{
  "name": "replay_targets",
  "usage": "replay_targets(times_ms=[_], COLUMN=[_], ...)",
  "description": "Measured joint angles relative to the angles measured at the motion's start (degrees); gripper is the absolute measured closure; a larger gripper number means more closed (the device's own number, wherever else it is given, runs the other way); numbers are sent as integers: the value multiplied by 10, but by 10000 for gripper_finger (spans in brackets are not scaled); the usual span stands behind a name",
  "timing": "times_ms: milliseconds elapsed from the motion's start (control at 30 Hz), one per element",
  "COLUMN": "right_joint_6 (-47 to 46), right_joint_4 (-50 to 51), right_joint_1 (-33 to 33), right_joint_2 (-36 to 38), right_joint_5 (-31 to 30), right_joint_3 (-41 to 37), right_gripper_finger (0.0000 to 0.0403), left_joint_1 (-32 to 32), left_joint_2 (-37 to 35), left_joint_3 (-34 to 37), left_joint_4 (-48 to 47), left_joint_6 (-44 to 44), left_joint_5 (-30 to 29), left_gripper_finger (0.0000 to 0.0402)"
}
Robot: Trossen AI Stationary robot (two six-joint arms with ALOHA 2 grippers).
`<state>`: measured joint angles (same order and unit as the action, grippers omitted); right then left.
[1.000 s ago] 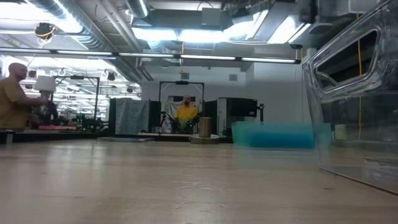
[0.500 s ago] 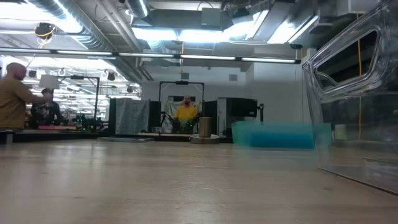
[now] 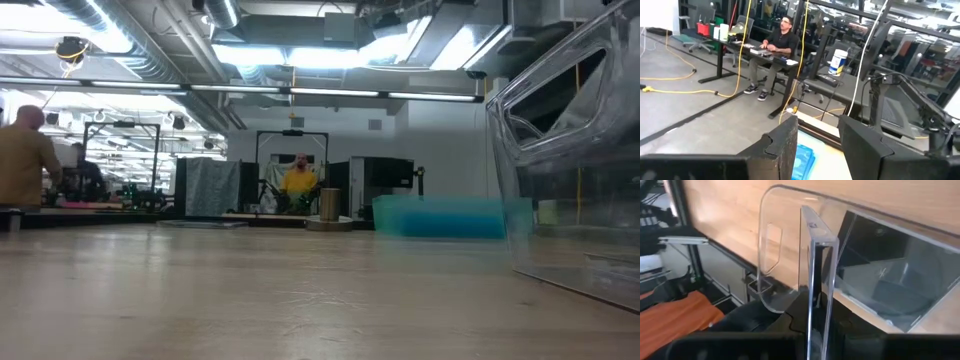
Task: Pick & place jewel cases by type
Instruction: Put the right black CD case into the transparent bin, then put the black CD case into the transparent bin
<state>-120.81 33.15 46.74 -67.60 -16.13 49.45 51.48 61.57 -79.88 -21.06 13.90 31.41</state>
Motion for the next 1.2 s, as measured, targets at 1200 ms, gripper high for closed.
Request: replay_targets(times_ms=[1200], right_joint_6=[3], right_joint_4=[9], right_joint_1=[3], right_joint_2=[-18], right_joint_5=[155], right_joint_3=[0], right_gripper_finger=[288], left_joint_1=[-57], left_joint_2=[0], left_joint_3=[0], left_joint_4=[-2], left_joint_6=[14], left_joint_5=[-1], left_gripper_finger=[261])
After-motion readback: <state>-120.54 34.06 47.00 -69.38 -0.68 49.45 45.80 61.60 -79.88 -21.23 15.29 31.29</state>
